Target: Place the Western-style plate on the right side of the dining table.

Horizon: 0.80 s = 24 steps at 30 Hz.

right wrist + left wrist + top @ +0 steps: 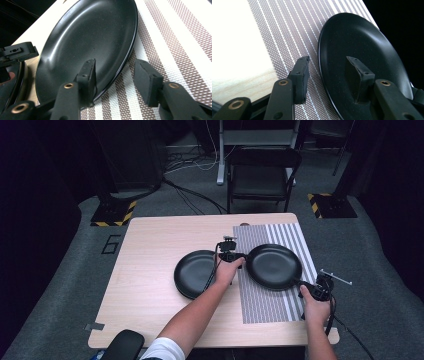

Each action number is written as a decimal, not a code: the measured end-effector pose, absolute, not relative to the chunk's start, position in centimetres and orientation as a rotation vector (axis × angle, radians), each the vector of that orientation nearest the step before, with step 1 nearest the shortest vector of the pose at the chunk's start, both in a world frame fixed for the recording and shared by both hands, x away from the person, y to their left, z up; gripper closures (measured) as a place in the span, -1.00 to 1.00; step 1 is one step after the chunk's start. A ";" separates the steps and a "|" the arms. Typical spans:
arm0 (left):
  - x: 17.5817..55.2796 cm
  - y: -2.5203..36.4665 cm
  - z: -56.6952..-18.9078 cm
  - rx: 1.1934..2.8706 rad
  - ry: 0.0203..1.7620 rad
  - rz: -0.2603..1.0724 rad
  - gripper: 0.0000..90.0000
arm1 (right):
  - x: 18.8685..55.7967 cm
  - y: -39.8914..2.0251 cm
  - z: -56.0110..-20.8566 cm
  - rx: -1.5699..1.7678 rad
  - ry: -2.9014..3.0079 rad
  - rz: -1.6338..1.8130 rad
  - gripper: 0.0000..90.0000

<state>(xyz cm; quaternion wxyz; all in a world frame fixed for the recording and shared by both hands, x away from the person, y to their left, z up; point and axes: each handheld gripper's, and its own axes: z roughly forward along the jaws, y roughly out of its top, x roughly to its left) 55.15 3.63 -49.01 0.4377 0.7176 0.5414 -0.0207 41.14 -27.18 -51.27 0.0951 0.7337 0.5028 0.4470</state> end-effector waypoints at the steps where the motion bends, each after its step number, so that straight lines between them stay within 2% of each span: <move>1: 55.2 3.8 -48.9 1.780 1.348 -0.047 0.20 | 41.0 -27.2 -51.1 2.177 1.481 1.331 0.10; 21: 54.5 9.0 -46.2 1.696 1.307 0.004 0.22 | 40.0 -27.2 -48.9 2.035 1.570 1.404 0.14; 24: 54.4 10.1 -45.9 1.679 1.297 -0.030 0.28 | 39.9 -26.7 -48.6 2.005 1.594 1.415 0.14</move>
